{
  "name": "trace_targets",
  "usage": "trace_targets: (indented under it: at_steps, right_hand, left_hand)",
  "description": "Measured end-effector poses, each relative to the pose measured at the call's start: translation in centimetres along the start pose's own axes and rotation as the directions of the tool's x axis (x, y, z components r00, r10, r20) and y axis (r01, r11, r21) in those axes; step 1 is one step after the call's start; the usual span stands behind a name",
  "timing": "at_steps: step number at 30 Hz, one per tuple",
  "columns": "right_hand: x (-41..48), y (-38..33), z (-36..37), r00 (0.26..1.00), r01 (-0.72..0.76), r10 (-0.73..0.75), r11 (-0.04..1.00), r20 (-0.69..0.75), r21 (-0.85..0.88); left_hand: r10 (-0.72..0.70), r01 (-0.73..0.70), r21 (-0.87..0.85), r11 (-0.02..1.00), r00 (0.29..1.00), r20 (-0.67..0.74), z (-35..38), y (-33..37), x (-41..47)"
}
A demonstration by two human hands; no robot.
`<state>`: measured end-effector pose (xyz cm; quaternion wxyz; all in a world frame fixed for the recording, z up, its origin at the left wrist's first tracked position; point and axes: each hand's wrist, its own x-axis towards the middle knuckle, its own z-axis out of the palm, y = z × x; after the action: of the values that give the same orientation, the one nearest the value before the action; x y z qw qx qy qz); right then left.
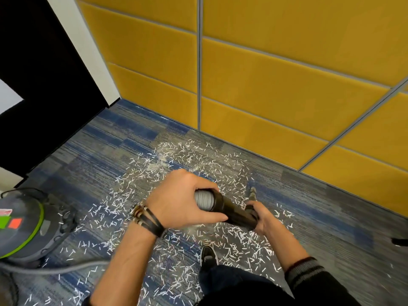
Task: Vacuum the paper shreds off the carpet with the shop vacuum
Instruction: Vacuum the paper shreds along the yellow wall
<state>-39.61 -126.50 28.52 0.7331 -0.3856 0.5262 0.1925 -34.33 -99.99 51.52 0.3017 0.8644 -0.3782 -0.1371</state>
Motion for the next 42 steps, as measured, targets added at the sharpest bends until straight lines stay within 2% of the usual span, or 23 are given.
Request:
trace_targets:
  at_steps: [3,5,9,16,20,26,29,33,38,42]
  right_hand:
    - [1.2,-2.8,-1.2,0.997,0.044,-0.042,0.998,-0.070,0.037]
    - [2.6,-4.2,-2.1,0.987,0.038,-0.038,0.999,-0.155,-0.003]
    - [5.1,-4.5,-2.0,0.982,-0.045,0.026,0.994,-0.189,-0.100]
    - [5.9,-3.6,3.2,0.993,-0.064,0.050,0.990,-0.108,-0.125]
    - [5.2,-2.2,3.6,0.997,-0.052,0.050,0.998,-0.052,-0.042]
    - [3.8,-0.7,-0.2,0.991,-0.054,0.053,0.998,-0.121,-0.008]
    - [3.2,-0.7,0.5,0.983,-0.042,0.028,0.996,-0.179,-0.075]
    - [3.4,-1.0,4.1,0.988,-0.032,0.001,0.979,-0.155,-0.201]
    - [4.2,-0.2,7.5,0.998,-0.019,0.007,0.985,-0.067,-0.169]
    - [4.8,1.1,5.1,0.993,-0.006,-0.008,0.993,-0.119,-0.119]
  left_hand:
    - [0.021,-0.023,0.053,0.998,0.999,0.040,1.6,-0.3,2.9]
    - [0.024,-0.029,0.069,0.997,0.997,0.073,3.2,-1.0,4.3]
    - [-0.003,-0.004,0.083,0.997,0.996,0.086,4.6,-2.4,5.3]
    - [-0.075,0.074,0.043,0.996,0.997,0.017,1.8,-5.0,3.0]
    - [-0.032,0.031,0.030,0.999,0.999,0.015,0.6,-4.3,2.8]
    - [0.074,-0.077,0.025,0.997,0.994,0.080,2.0,-1.9,3.5]
    - [0.037,-0.035,-0.034,0.999,0.997,0.067,1.6,-3.3,2.6]
    - [-0.026,0.027,-0.020,0.999,0.999,0.022,0.6,-5.4,0.3]
    - [-0.044,0.043,0.024,0.999,0.999,0.020,-0.5,-6.7,-1.0]
    - [-0.045,0.048,-0.046,0.998,0.996,0.074,0.2,-6.8,-0.8]
